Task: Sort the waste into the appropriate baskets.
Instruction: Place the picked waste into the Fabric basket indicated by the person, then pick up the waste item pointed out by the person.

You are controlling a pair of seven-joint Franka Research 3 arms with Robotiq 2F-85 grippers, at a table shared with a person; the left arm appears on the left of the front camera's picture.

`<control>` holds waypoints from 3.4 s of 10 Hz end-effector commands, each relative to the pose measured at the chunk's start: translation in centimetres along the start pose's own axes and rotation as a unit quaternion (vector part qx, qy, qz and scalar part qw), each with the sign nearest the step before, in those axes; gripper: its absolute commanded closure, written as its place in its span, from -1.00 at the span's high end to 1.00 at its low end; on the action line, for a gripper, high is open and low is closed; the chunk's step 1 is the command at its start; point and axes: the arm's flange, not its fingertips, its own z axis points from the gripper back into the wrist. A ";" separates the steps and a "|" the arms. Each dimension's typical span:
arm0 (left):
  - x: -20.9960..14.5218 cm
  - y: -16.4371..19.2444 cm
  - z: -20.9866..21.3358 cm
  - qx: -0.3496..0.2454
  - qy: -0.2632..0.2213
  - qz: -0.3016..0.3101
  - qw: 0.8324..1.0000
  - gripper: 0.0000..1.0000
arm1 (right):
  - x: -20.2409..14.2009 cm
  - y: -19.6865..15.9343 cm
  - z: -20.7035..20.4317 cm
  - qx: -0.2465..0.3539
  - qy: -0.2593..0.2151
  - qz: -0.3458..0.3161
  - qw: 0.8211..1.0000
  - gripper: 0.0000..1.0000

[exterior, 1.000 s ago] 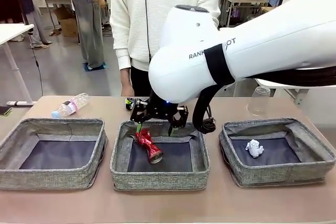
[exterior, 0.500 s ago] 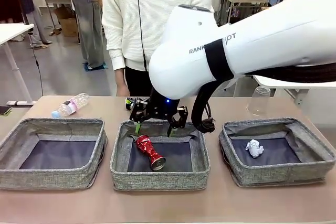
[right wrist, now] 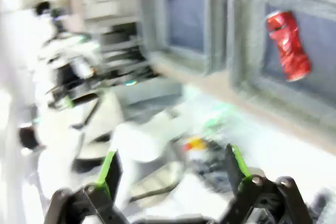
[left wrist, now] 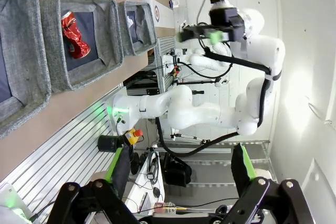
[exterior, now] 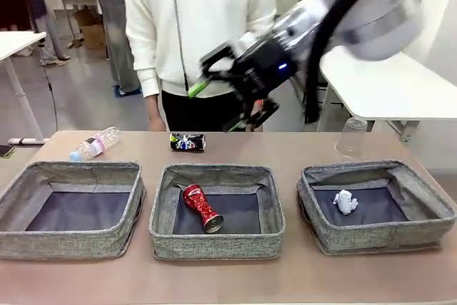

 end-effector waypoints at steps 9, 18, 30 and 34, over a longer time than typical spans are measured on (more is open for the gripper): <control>-0.2 -0.2 -0.3 -0.009 -0.002 0.000 1.000 1.00 | -11.5 -23.8 14.8 0.185 -0.095 -0.028 0.978 1.00; -0.2 -0.2 -0.3 -0.009 -0.002 0.000 1.000 1.00 | -7.9 -20.8 24.7 0.263 -0.138 -0.045 0.954 1.00; -0.2 -0.2 -0.3 -0.009 -0.002 0.000 1.000 1.00 | -7.9 -20.8 24.7 0.263 -0.138 -0.045 0.954 1.00; -0.2 -0.2 -0.3 -0.009 -0.002 0.000 1.000 1.00 | -7.9 -20.8 24.7 0.263 -0.138 -0.045 0.954 1.00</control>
